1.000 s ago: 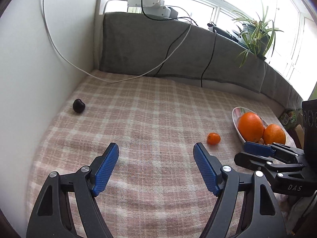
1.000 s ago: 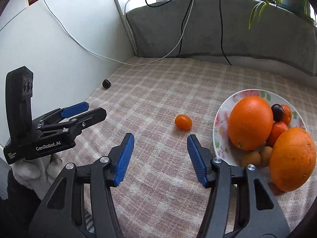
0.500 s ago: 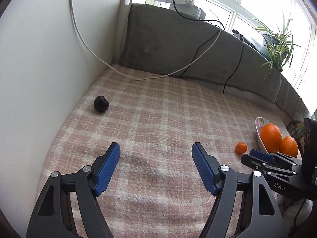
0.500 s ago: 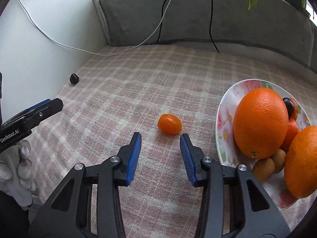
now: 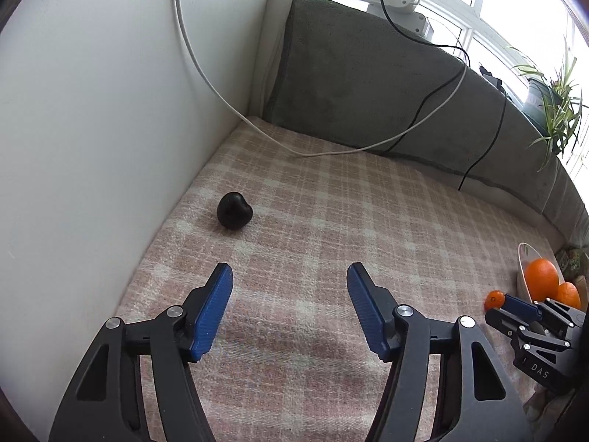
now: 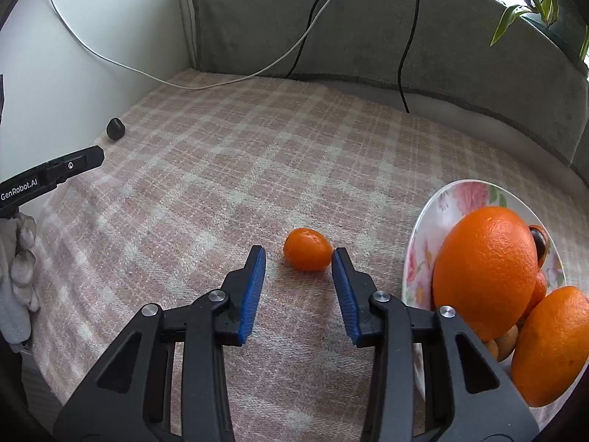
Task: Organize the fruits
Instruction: 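Close the left gripper on the dark plum while the right closes on the small tangerine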
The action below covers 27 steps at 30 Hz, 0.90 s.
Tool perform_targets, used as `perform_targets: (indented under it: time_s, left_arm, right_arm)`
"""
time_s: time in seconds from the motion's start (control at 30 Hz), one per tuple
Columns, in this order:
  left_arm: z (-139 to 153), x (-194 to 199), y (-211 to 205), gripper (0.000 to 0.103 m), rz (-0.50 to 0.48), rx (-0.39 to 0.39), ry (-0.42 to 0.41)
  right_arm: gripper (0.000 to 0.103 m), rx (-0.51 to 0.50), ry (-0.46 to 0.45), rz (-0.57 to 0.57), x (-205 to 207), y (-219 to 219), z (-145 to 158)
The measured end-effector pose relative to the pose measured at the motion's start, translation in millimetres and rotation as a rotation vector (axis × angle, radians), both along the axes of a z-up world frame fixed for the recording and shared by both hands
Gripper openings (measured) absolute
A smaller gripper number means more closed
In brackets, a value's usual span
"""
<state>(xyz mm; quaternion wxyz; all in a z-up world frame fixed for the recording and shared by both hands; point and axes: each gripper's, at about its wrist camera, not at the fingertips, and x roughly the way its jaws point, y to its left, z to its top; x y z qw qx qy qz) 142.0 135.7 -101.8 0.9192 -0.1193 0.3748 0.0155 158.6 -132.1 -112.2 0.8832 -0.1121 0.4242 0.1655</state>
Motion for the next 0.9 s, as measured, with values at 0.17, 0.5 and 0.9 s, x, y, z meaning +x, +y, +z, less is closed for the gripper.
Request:
perform_targets:
  time_s: [0.17,0.5,0.9]
  left_arm:
    - [-2.7,20.0,13.2,0.06,0.05,0.024,0.016]
    - [-12.3,48.4,24.6,0.048,0.089,0.078,0.063]
    - [-21.1,61.5,25.2,0.027,0.112,0.107,0.103]
  right_arm:
    - [0.03,-0.033,-0.003,0.021,5.4,1.8,-2.0]
    - [0.028,-0.029,-0.009,0.066,6.6,2.7,-3.7]
    - [0.028,-0.01,-0.011,0.079,4.4,1.6,-2.6]
